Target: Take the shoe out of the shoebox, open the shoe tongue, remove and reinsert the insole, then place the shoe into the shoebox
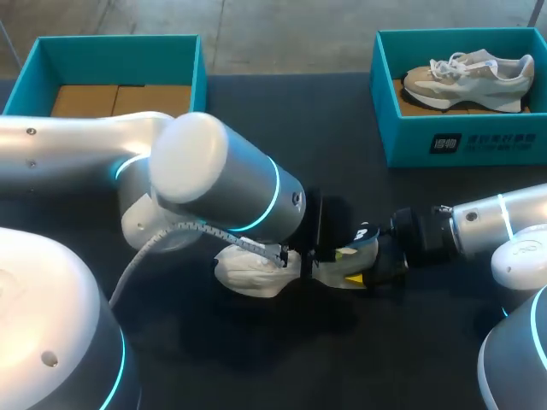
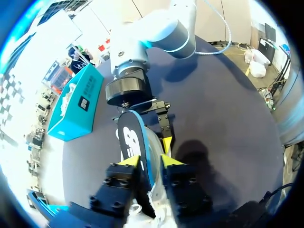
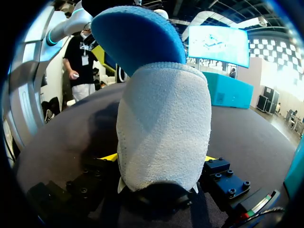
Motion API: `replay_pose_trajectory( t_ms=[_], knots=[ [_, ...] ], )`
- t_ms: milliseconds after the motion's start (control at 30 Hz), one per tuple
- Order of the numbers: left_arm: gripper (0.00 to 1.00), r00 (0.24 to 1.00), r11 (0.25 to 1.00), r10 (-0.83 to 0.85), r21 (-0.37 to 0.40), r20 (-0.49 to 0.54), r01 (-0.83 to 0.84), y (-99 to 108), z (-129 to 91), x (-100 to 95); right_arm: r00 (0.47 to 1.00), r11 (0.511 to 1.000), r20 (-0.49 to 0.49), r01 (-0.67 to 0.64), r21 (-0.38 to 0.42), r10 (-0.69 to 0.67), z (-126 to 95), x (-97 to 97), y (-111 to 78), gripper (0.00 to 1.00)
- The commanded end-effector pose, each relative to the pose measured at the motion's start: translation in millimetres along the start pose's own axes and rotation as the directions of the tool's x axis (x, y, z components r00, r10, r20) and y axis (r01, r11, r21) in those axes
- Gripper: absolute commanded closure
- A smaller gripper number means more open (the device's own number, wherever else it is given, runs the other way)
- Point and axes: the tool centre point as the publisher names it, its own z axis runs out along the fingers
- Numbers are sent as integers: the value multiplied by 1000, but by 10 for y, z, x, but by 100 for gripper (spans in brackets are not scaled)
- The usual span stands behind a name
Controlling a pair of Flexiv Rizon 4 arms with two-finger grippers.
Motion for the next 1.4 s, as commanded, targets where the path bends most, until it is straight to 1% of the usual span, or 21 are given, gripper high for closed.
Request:
replay_pose_trajectory(
  t_ms=[33, 100, 300, 433, 500, 567, 767, 867, 933, 1133, 1200, 1400],
  knots=[
    [51, 1000, 1000, 0, 10, 16, 0, 21, 32, 39, 1000, 1000, 2, 1, 2, -1, 4, 6, 6, 100],
    [51, 1000, 1000, 0, 9, 22, -1, 22, 34, 41, 1000, 1000, 2, 1, 2, -1, 4, 6, 6, 100],
    [56, 999, 1000, -9, 9, 41, 9, 56, 80, 25, 1000, 1000, 2, 1, 2, -1, 4, 6, 6, 100],
    [56, 998, 1000, -18, 15, 60, 17, 58, 103, -1, 1000, 1000, 2, 1, 2, -1, 4, 6, 6, 100],
    [59, 997, 1000, -16, 14, 70, 15, 57, 112, -16, 1000, 1000, 2, 1, 2, -1, 4, 6, 6, 100],
    [64, 996, 1000, -15, 11, 84, 14, 58, 125, -29, 1000, 1000, 2, 1, 2, -1, 4, 6, 6, 100],
    [60, 995, 1000, -4, 14, 101, 2, 52, 166, -53, 1000, 1000, 2, 1, 2, -1, 4, 6, 6, 100],
    [60, 995, 1000, -3, 15, 100, 2, 45, 206, -54, 1000, 1000, 2, 1, 2, -1, 4, 6, 6, 100],
    [63, 994, 1000, -1, 12, 108, 0, 37, 224, -55, 1000, 1000, 2, 1, 2, -1, 4, 6, 6, 100],
    [62, 993, 1000, 8, 8, 121, -9, 27, 260, -67, 1000, 1000, 2, 1, 2, -1, 4, 6, 6, 100],
    [63, 992, 1000, 8, 8, 124, -9, 35, 274, -73, 1000, 1000, 2, 1, 2, -1, 4, 6, 6, 100],
    [65, 989, 1000, -10, 12, 147, 9, 61, 268, -112, 1000, 1000, 2, 1, 2, -1, 4, 6, 6, 100]
  ],
)
